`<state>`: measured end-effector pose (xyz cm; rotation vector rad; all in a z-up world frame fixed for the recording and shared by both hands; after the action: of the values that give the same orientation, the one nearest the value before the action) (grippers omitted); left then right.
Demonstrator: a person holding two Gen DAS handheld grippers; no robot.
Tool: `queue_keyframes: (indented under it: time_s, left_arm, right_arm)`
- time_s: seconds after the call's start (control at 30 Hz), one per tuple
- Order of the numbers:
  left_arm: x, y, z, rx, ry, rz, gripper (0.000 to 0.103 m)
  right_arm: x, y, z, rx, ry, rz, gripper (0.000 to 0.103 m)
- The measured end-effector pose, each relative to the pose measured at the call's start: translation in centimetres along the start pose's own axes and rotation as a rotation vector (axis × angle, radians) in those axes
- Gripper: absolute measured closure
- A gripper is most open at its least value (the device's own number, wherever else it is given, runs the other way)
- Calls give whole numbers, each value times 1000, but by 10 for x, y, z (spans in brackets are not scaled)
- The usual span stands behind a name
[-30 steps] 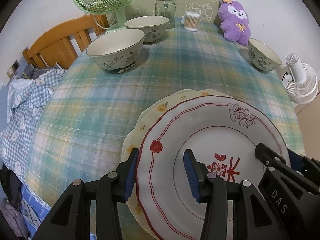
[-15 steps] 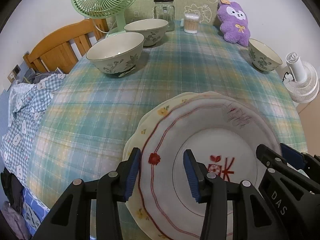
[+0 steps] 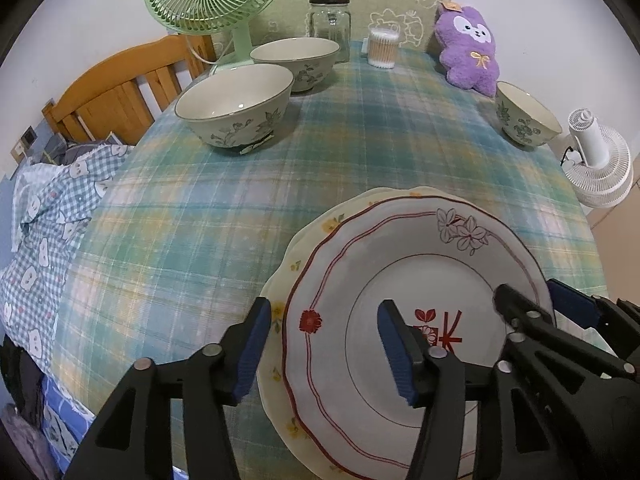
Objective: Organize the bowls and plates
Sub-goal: 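Lower the red-rimmed plate onto the yellow plates and open the right tool, then raise both tools up away from the plate stack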
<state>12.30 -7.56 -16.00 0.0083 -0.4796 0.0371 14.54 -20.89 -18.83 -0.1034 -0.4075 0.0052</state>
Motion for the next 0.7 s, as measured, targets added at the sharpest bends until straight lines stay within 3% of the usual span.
queue_keyframes:
  time_s: [0.13, 0.3, 0.7]
  left_arm:
    - [1, 3, 6, -1, -1, 3, 35]
    - [6, 8, 20, -8, -22, 1, 23]
    - [33, -1, 64, -75, -110, -16, 17]
  right_arm:
    - [1, -2, 2, 46, 18, -11, 48]
    - [5, -12, 16, 73, -10, -32, 30]
    - [27, -34, 77, 99, -111, -114, 30]
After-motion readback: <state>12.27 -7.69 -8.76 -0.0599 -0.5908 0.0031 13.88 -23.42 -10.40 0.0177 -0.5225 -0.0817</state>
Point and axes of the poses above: each gripper's, at about its wrist camera, not at the fingertips, and z roughly against the way its jaws point, y to its left, x to its top, the point moved 6 cm from there along -z, roughly the way its jaws point
